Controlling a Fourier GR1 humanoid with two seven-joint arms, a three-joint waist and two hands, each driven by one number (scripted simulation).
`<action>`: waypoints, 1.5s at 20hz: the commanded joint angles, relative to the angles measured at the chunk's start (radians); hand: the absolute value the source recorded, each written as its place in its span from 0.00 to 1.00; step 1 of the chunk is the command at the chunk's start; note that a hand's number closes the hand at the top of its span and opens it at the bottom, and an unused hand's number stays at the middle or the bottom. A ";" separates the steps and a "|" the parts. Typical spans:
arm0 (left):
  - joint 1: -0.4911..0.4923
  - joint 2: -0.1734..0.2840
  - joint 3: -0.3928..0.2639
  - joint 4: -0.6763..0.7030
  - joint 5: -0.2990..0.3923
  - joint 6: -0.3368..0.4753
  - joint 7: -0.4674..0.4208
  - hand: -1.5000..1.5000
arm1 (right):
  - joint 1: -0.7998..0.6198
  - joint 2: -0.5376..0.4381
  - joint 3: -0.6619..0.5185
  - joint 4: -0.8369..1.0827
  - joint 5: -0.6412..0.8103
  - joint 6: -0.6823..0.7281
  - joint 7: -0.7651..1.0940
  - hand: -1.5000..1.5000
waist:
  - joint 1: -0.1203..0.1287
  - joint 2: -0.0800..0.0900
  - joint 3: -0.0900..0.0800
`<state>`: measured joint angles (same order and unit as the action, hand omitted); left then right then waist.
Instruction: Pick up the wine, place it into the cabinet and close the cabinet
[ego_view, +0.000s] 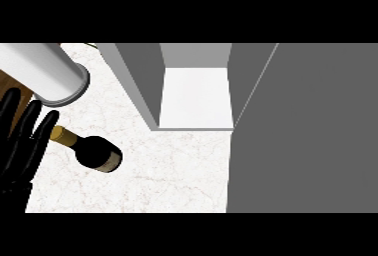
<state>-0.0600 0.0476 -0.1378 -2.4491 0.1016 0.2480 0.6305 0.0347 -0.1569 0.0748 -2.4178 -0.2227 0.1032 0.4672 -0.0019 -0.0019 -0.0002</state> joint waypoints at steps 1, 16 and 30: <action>-0.047 0.041 0.123 -0.039 0.104 -0.015 0.067 0.00 | 0.002 0.018 0.055 -0.116 0.046 -0.021 0.042 0.00 | 0.000 0.000 0.000; 0.028 0.052 0.365 0.119 0.254 -0.143 -0.071 0.00 | -0.051 -0.007 0.000 -0.166 0.001 -0.059 0.155 0.00 | 0.001 0.000 -0.001; 0.093 0.081 0.450 0.399 0.346 -0.339 -0.192 0.00 | -0.026 -0.009 -0.046 -0.180 -0.059 -0.024 0.149 0.00 | -0.008 0.001 0.000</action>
<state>0.0300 0.1351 0.3217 -2.1444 0.4698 -0.0473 0.4936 -0.0376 -0.1591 0.0594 -2.4385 -0.1846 0.0782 0.5545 -0.0058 -0.0020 -0.0006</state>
